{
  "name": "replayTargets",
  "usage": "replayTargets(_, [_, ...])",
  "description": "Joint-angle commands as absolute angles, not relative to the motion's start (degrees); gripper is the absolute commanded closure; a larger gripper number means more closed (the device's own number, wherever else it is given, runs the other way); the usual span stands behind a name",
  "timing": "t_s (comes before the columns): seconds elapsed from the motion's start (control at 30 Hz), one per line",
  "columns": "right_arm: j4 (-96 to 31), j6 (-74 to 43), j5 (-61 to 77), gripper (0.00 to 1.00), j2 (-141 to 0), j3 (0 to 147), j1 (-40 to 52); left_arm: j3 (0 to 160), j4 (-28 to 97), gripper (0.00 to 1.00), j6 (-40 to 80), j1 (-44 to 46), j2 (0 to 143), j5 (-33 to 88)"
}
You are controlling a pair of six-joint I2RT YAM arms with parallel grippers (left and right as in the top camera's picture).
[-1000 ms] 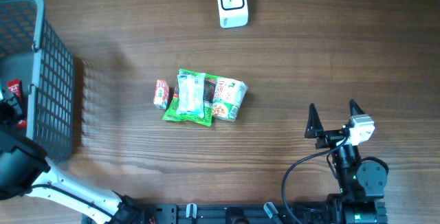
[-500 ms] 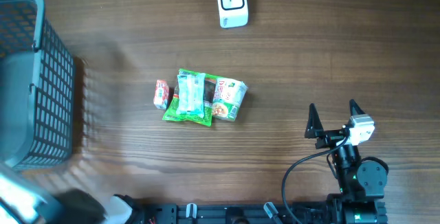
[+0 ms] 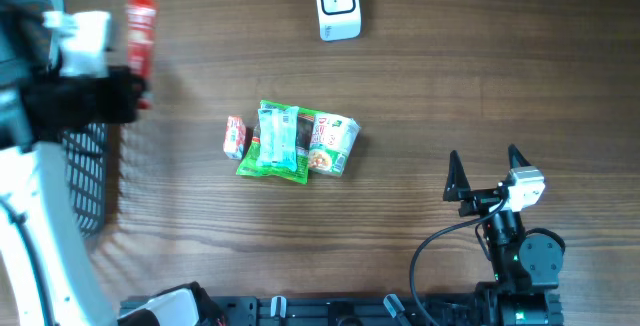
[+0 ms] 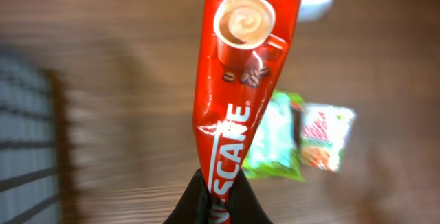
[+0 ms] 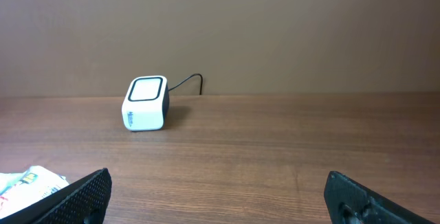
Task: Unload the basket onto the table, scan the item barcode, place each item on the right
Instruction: 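Carry the Nescafe stick out and drop it onto the item pile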
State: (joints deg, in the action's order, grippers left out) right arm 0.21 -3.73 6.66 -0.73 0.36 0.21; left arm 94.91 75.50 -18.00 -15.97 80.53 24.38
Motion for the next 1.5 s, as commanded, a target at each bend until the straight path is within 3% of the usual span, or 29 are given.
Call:
replayTargets(0.0, [0.5,-3.1,7.5,0.00,-0.4,0.3,0.1,87.6,73.1,0.96,-17.7,-7.7,85.3,25.7])
replayTargets(0.4, [0.5,-3.2,7.5,0.00,-0.4,0.3,0.1,76.9,63.8,0.96,-17.6,6.7,101.4,27.6])
replayTargets(0.47, [0.5,-3.1,7.5,0.00,-0.4,0.3,0.1,76.9,63.6,0.83,-17.7,7.6,102.0,27.6])
replayTargets(0.53, [0.5,-3.1,7.5,0.00,-0.4,0.3,0.1,76.9,63.6,0.53,-17.7,7.9,102.0,27.4])
replayTargets(0.6, [0.5,-3.1,7.5,0.00,-0.4,0.3,0.1,76.9,63.8,0.37,-17.7,7.9,102.0,27.4])
replayTargets(0.67, [0.5,-3.1,7.5,0.00,-0.4,0.3,0.1,76.9,63.8,0.04,-17.7,7.9,102.0,27.4])
replayTargets(0.7, [0.5,-3.1,7.5,0.00,-0.4,0.3,0.1,76.9,63.8,0.00,-17.7,7.9,102.0,27.4])
replayTargets(1.03, [0.5,-3.1,7.5,0.00,-0.4,0.3,0.1,85.5,65.3,0.00,-17.7,7.7,96.8,24.3])
replayTargets(1.2, [0.5,-3.1,7.5,0.00,-0.4,0.3,0.1,88.2,63.0,0.00,-17.7,7.7,92.4,7.0])
replayTargets(1.47, [0.5,-3.1,7.5,0.00,-0.4,0.3,0.1,88.2,63.0,0.00,-17.7,7.7,92.4,6.1])
